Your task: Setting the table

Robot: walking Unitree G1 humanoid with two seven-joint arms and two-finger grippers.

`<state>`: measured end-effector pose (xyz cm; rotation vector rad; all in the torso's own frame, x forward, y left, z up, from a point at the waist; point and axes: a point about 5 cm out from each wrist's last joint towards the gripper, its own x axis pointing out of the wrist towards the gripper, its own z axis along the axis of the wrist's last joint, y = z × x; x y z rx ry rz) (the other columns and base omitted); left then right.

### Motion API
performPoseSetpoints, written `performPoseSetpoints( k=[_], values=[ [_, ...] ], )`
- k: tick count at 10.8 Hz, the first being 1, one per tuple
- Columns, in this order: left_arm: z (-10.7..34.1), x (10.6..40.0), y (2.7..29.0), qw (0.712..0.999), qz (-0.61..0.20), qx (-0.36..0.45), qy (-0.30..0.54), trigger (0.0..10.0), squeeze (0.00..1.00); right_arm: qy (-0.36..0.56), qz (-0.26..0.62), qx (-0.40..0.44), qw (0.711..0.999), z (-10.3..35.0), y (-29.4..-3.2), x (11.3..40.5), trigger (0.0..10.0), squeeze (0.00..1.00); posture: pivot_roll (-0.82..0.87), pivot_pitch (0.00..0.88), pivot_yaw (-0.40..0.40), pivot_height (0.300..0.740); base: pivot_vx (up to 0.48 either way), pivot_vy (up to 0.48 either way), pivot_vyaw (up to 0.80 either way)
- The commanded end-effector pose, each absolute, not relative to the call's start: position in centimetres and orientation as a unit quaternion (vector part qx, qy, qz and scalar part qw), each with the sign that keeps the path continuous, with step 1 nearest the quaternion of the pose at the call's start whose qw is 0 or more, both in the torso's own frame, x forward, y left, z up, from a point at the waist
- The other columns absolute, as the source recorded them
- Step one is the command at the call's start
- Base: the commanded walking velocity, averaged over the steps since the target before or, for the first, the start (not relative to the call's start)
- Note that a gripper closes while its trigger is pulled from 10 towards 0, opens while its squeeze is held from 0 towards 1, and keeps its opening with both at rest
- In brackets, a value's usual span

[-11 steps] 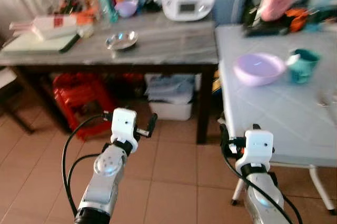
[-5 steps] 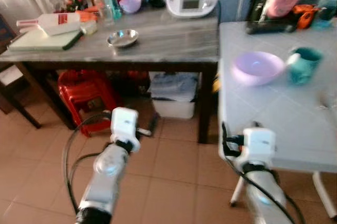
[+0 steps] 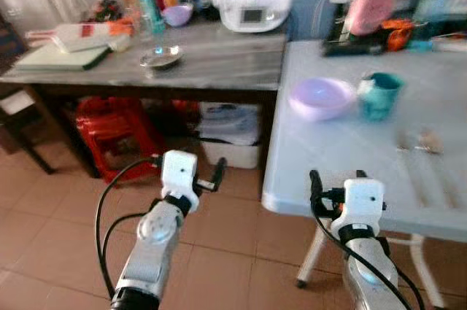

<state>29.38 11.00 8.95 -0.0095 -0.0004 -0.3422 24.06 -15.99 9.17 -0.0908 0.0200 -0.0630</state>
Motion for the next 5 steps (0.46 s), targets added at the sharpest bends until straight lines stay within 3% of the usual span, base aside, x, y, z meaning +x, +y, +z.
performPoseSetpoints(
  k=[1,4,5],
  values=[
    [8.95,29.41,12.1,0.987,-0.16,0.003,0.0,10.0,0.0,0.007,-0.02,-0.041,0.999,9.32,-15.33,24.27,10.0,0.0,-0.03,0.0,0.089,0.74,0.0,-0.307,0.0],
    [8.86,29.32,12.08,0.987,-0.161,0.003,0.0,10.0,0.0,0.007,-0.019,-0.043,0.999,9.3,-15.37,24.3,10.0,0.0,-0.03,0.0,0.086,0.74,0.0,-0.309,0.0],
    [9.0,29.34,11.91,0.986,-0.164,-0.006,-0.007,10.0,0.0,0.006,-0.018,-0.045,0.999,9.34,-15.43,24.36,10.0,0.0,-0.03,0.0,0.082,0.74,0.0,0.0,0.0]
  ],
)
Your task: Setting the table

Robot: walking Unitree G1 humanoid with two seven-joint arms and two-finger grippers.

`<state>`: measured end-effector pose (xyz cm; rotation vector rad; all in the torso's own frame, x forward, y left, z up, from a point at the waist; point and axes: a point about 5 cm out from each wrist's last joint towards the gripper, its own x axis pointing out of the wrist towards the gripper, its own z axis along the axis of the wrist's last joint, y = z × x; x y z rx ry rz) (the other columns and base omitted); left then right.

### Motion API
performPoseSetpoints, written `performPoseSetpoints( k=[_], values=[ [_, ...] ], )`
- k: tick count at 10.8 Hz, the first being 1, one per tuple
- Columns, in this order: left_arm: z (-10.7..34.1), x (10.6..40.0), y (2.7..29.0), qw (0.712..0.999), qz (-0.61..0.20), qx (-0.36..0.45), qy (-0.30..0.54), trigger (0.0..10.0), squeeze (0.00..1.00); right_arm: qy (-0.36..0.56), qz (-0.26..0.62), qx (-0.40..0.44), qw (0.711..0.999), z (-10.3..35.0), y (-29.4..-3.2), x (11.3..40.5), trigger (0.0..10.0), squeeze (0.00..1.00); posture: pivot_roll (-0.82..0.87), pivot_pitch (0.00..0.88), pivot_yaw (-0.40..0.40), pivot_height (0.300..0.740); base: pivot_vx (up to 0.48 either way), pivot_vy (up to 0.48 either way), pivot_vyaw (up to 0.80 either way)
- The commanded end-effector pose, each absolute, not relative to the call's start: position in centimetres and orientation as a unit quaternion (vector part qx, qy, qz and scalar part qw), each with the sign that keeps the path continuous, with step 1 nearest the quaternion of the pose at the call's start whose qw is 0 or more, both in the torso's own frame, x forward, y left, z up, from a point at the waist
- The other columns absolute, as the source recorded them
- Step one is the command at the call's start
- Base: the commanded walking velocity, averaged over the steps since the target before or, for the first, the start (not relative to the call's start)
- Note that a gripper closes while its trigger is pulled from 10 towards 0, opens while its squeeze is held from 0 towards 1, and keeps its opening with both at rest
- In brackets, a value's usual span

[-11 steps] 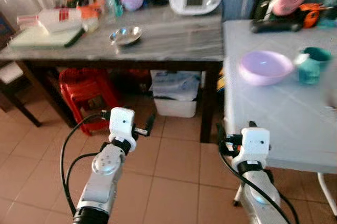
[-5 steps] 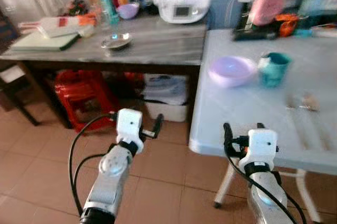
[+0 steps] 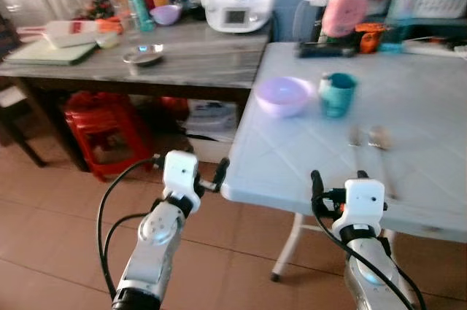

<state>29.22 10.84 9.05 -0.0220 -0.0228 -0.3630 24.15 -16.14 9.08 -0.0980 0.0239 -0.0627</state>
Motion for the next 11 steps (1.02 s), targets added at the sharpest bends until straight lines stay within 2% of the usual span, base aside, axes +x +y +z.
performPoseSetpoints(
  k=[1,8,11],
  values=[
    [9.3,29.2,11.7,0.984,-0.178,-0.009,-0.018,10.0,0.0,0.005,-0.018,-0.045,0.999,9.4,-15.5,24.4,10.0,0.0,-0.03,0.0,0.079,0.74,0.0,0.0,0.0],
    [9.9,28.8,10.7,0.971,-0.235,-0.043,-0.035,10.0,0.0,-0.002,-0.02,-0.055,0.998,9.8,-15.6,24.5,10.0,0.0,-0.04,0.0,0.08,0.74,0.0,0.0,0.0],
    [10.0,28.6,11.0,0.969,-0.241,-0.049,-0.036,10.0,0.0,-0.041,-0.056,-0.052,0.996,11.7,-16.6,24.1,10.0,0.0,-0.04,0.0,0.075,0.74,0.286,0.0,0.0]
  ],
)
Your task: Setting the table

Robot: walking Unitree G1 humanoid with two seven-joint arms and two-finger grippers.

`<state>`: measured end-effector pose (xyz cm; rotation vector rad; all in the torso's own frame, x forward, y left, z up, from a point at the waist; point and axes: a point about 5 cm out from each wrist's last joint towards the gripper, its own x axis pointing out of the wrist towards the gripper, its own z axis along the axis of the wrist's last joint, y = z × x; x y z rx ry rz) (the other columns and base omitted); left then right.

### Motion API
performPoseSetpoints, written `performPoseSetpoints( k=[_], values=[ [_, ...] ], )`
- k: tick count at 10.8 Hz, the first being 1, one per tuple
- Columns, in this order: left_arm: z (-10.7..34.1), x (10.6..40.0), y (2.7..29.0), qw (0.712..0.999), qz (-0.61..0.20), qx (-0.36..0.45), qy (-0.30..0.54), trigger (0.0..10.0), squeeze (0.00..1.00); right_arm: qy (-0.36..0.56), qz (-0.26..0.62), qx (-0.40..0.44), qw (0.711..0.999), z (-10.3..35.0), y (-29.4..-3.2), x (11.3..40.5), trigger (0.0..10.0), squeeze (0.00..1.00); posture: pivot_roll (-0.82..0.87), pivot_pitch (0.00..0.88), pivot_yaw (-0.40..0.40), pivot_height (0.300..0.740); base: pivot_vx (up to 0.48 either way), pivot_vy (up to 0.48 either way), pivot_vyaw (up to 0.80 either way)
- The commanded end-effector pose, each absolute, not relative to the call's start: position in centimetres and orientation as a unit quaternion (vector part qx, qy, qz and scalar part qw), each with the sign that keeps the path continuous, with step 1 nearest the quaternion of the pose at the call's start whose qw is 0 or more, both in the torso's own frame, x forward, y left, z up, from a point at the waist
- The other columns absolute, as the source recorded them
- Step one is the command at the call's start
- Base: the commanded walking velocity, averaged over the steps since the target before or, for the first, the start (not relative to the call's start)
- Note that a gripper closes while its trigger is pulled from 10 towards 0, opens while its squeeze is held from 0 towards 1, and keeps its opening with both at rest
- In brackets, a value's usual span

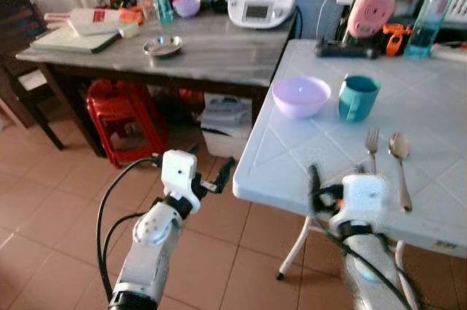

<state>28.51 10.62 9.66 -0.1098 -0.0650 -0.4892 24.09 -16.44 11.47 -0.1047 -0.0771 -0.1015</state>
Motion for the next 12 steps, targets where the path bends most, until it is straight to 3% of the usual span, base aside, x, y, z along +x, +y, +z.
performPoseSetpoints(
  k=[1,4,12],
  values=[
    [9.9,28.4,11.6,0.971,-0.232,-0.048,-0.036,10.0,0.0,-0.046,-0.061,-0.052,0.996,12.0,-16.8,23.7,10.0,0.0,-0.04,0.0,0.075,0.74,0.292,0.0,0.0],
    [8.9,27.1,13.7,0.977,-0.21,-0.034,-0.018,10.0,0.0,-0.037,-0.081,-0.065,0.994,12.0,-17.6,21.6,10.0,0.0,-0.04,0.0,0.075,0.74,0.311,0.0,0.0],
    [9.2,27.2,12.8,0.975,-0.22,-0.039,-0.017,10.0,0.0,-0.042,-0.061,-0.082,0.994,12.7,-17.2,22.2,10.0,0.0,-0.04,0.0,0.071,0.74,0.307,0.0,0.0]
  ],
)
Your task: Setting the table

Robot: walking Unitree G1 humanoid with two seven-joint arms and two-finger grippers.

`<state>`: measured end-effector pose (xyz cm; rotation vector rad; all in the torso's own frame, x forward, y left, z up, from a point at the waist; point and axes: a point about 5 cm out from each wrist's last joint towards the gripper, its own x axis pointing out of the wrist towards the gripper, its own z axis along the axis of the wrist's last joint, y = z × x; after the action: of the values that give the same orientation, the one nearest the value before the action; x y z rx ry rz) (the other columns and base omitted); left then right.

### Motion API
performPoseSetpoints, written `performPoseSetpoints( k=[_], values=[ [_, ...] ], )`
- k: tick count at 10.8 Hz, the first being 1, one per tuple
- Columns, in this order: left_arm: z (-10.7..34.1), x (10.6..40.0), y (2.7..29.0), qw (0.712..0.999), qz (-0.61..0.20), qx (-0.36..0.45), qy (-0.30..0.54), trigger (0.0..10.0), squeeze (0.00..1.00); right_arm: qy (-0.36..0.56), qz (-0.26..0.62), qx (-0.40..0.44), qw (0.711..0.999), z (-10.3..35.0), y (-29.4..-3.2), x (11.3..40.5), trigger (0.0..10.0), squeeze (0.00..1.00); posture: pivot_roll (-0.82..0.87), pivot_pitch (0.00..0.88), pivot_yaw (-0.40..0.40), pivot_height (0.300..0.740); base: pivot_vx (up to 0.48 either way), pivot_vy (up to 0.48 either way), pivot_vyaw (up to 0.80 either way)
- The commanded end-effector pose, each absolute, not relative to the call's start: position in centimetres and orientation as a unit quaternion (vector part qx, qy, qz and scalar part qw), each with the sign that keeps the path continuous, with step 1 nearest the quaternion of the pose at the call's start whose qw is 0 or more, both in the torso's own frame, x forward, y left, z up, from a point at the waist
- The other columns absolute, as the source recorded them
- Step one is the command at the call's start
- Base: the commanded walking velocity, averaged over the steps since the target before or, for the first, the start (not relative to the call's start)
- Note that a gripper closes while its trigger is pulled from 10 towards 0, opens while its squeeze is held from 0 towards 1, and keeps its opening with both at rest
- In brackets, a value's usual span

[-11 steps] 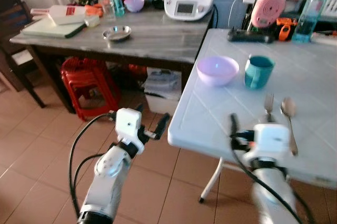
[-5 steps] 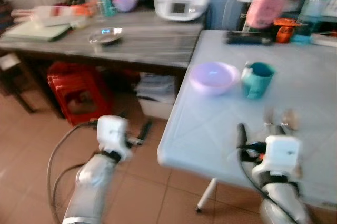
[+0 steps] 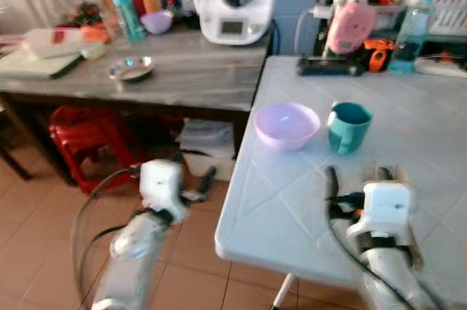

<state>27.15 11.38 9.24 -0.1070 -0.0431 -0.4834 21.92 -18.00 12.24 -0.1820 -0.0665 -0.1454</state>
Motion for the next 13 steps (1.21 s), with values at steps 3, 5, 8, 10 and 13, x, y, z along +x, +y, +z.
performPoseSetpoints(
  k=[3,5,8,10,13],
  values=[
    [9.2,27.2,12.7,0.974,-0.218,-0.05,-0.023,10.0,0.0,-0.048,-0.054,-0.079,0.994,13.0,-17.2,22.7,10.0,0.0,-0.05,0.0,0.071,0.74,0.215,0.0,0.0],
    [9.4,27.1,12.6,0.97,-0.236,-0.05,-0.028,10.0,0.0,-0.049,-0.031,-0.089,0.994,13.0,-16.6,23.2,10.0,0.0,-0.04,0.0,0.07,0.74,0.0,0.0,0.0],
    [9.5,27.1,12.3,0.964,-0.259,-0.051,-0.029,10.0,0.0,-0.046,-0.003,-0.101,0.994,13.0,-16.0,23.9,10.0,0.0,-0.03,0.0,0.06,0.74,0.0,0.0,0.0],
    [9.6,26.9,11.7,0.951,-0.305,-0.04,-0.035,10.0,0.0,-0.04,0.015,-0.104,0.994,12.9,-15.6,24.1,10.0,0.0,-0.03,0.0,0.058,0.74,0.0,0.0,0.0],
    [9.8,26.9,11.0,0.932,-0.36,-0.005,-0.041,10.0,0.0,-0.023,0.048,-0.115,0.992,12.4,-15.0,24.7,10.0,0.0,-0.03,0.0,0.061,0.74,0.0,0.0,0.0]
  ],
)
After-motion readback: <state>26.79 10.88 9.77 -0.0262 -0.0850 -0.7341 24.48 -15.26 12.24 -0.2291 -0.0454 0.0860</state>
